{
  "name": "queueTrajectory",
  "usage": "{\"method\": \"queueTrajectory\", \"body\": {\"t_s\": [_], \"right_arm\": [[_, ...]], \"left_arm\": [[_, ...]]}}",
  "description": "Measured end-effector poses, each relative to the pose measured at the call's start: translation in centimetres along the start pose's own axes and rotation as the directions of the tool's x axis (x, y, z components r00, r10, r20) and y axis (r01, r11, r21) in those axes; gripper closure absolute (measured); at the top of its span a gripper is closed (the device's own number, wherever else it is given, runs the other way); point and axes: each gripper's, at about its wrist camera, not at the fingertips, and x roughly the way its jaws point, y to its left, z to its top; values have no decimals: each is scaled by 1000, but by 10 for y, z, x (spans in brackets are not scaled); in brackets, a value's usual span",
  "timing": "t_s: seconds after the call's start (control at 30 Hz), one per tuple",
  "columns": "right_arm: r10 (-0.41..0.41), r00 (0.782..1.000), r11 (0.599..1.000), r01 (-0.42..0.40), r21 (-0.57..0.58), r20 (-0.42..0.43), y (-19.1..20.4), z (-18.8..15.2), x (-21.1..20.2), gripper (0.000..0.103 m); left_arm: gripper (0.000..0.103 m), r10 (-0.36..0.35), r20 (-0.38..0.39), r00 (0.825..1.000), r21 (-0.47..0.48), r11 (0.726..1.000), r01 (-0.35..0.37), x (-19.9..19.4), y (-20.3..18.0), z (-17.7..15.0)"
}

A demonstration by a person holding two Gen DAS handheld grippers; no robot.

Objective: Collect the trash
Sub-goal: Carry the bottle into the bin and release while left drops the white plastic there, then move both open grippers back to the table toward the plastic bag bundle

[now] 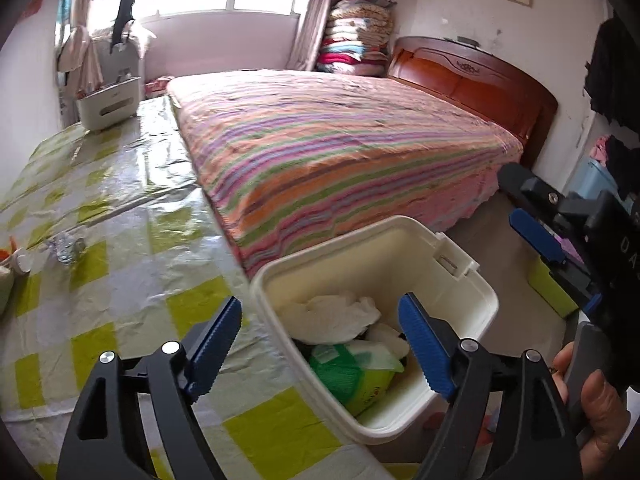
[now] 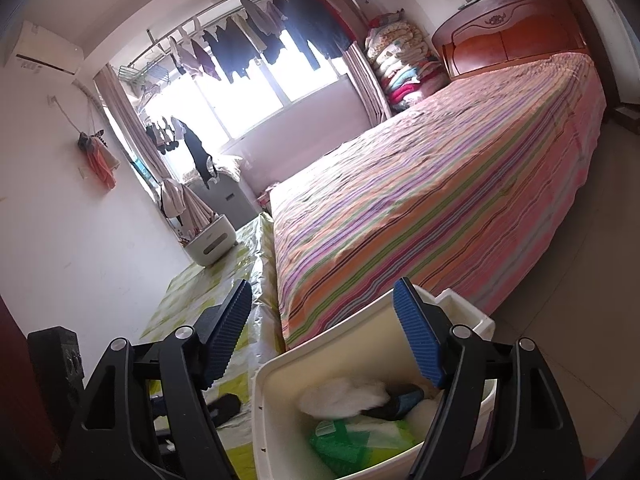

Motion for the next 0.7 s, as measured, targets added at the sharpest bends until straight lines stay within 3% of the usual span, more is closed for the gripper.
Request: {"method": "queueTrajectory", "body": {"t_s": [0.33,0.7], "right_arm": [[45,997,998,-48,-47,-62,27,-12,23,24],[94,984,989,-109,-96,-154,67,-34,50,21]], "left_arm": [[24,102,22,995,-125,987,-99,-26,74,-3],[25,259,22,966,-273,931,-244,-56,172,-18]]}}
